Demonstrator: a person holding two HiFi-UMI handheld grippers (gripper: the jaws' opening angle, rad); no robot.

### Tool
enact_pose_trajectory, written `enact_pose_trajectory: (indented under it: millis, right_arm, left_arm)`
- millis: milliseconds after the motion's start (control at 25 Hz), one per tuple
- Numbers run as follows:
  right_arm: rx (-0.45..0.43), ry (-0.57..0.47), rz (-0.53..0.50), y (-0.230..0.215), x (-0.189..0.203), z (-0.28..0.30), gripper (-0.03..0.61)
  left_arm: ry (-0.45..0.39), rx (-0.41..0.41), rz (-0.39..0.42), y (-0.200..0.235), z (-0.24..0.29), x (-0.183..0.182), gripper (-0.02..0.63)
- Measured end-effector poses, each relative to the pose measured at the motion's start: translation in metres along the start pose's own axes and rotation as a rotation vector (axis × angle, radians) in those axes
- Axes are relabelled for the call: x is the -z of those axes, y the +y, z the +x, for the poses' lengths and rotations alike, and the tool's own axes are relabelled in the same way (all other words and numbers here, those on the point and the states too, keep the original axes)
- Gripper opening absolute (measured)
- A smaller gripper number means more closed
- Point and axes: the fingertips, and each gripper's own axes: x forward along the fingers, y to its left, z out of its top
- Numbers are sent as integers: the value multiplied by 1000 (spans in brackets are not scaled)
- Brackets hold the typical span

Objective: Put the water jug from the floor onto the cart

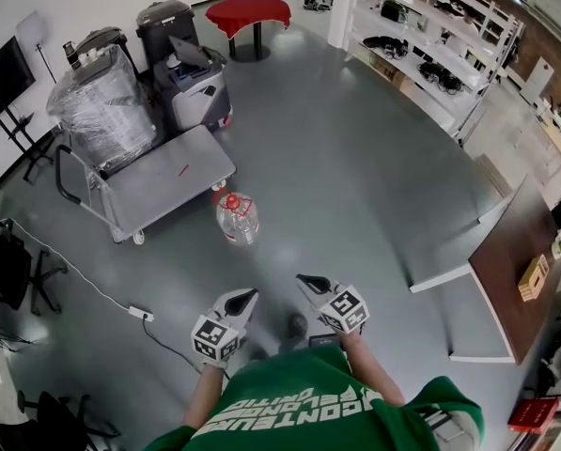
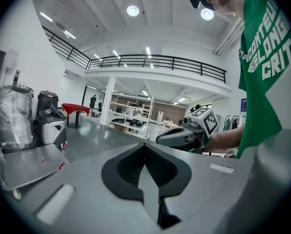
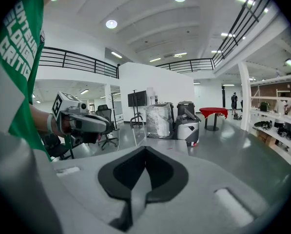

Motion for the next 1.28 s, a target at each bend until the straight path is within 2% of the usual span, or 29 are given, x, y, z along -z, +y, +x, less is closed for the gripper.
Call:
enact_pose_trajectory:
  millis: [200, 600, 1080, 1280]
  right_arm:
    - [-24, -19, -16, -26, -14, 13, -11]
    - [-46, -28, -21, -80, -19, 22, -11]
    - [-120, -12, -39, -122, -11, 17, -11]
    - [-139, -5, -22, -123, -6, 18, -11]
  left_arm:
    - [0, -13, 5, 14, 25, -12, 8]
    - [-12, -42, 27, 32, 71, -32, 8]
    - [-18, -107, -22, 26, 105, -31, 8]
    - [-7, -131, -46, 28, 102, -25, 8]
